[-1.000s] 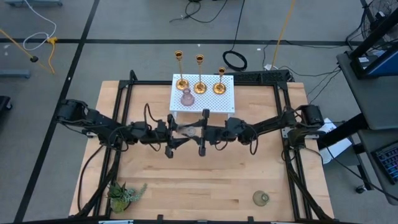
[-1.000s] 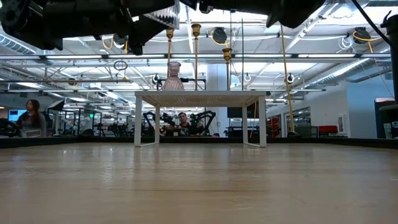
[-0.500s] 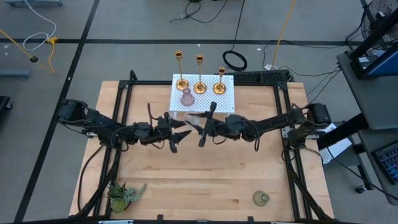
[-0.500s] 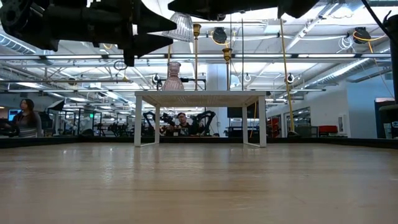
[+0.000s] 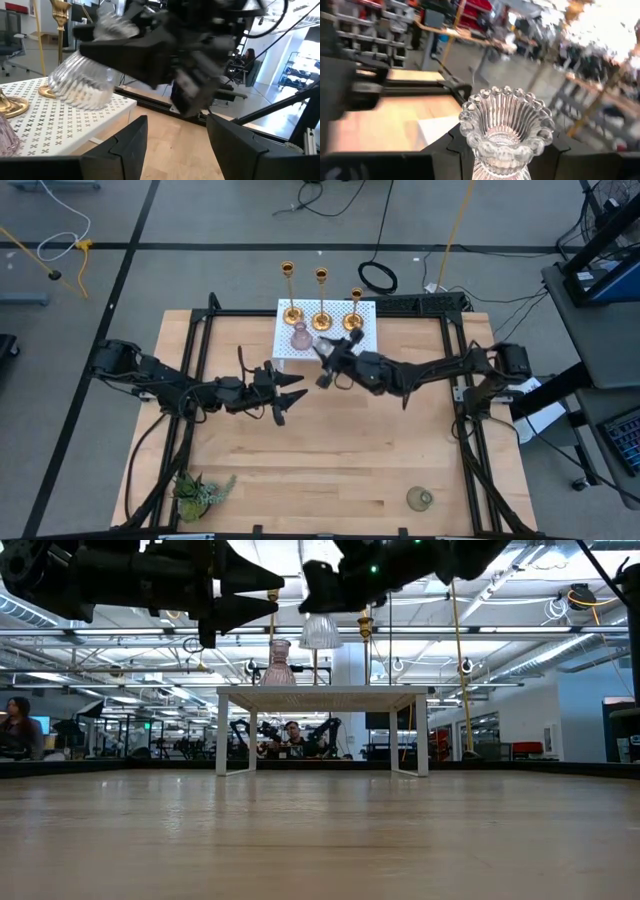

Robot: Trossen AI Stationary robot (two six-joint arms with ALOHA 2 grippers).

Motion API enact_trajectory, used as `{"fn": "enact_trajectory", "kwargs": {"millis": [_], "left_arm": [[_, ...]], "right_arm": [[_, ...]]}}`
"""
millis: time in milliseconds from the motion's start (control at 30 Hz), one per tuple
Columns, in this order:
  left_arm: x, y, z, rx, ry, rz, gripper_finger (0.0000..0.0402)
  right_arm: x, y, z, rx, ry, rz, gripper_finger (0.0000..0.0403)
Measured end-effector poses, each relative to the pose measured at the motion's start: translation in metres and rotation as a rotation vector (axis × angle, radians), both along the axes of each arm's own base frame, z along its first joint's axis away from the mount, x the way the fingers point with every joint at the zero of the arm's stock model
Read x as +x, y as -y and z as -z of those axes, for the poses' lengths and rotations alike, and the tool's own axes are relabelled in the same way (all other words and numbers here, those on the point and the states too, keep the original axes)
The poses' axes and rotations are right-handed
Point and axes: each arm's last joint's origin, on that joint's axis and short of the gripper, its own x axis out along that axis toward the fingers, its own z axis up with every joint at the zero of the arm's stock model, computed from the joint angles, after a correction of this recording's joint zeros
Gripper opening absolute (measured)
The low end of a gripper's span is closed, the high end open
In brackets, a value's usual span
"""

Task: Pick & Place candle stick holders
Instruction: Put the bottom right green glass candle holder aligned with the golden candle holder on the shelf

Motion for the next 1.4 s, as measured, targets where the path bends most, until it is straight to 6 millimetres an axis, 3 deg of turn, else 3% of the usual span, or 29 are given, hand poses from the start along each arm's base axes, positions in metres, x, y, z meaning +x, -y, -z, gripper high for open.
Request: {"fn": "enact_trajectory", "kwargs": {"millis": [267, 500, 767, 1400], "left_arm": [[0.000, 0.000, 0.000, 0.002, 0.001, 0.001, 0.0209], [0.000, 0.000, 0.000, 0.003, 0.001, 0.001, 0.0209], [0.000, 0.000, 0.000, 0.003, 0.002, 0.001, 0.0209], [0.000, 0.000, 0.000, 0.003, 0.002, 0.001, 0.0209]], "right_arm": [[-0.005, 0.040, 0.012, 0.142, 0.001, 0.119, 0.0125], [-0.001, 0.062, 0.028, 0.251, 0.008, 0.053, 0.0125], [-0.003, 0.070, 0.030, 0.248, -0.011, 0.074, 0.0130], [-0.003, 0.072, 0.031, 0.205, -0.047, 0.080, 0.0209]]}}
